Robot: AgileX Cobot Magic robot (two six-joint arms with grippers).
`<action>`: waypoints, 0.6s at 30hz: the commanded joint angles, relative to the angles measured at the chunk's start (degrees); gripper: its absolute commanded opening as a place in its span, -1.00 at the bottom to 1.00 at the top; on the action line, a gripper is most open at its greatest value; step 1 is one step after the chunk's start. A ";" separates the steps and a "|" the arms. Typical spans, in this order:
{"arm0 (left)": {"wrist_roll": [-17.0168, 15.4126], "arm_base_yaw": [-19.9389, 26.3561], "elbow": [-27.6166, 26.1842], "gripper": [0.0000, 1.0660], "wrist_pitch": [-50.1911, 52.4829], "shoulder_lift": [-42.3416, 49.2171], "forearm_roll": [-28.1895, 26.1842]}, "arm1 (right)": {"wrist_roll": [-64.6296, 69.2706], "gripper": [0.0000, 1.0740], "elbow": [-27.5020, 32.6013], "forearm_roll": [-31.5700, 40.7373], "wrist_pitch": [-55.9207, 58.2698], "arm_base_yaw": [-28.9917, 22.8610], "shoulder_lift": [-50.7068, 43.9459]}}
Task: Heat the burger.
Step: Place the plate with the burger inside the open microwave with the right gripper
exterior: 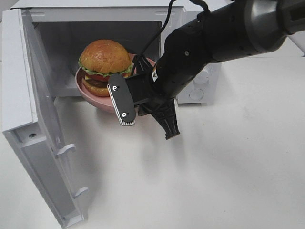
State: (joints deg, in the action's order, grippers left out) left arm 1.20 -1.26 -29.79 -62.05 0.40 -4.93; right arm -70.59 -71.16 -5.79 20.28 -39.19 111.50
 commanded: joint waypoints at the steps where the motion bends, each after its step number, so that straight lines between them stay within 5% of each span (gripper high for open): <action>1: 0.00 -0.06 0.11 0.87 0.74 0.74 -0.46 | 2.06 -1.00 -2.92 -1.49 -1.26 0.34 0.46; 18: 0.06 -0.06 0.11 0.87 0.74 0.74 -0.46 | 14.61 -1.00 -21.03 -8.42 9.05 0.34 11.34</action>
State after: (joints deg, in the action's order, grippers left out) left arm 1.20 -1.26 -29.79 -62.05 0.40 -4.93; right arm -59.59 -88.87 -11.63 28.19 -39.36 122.15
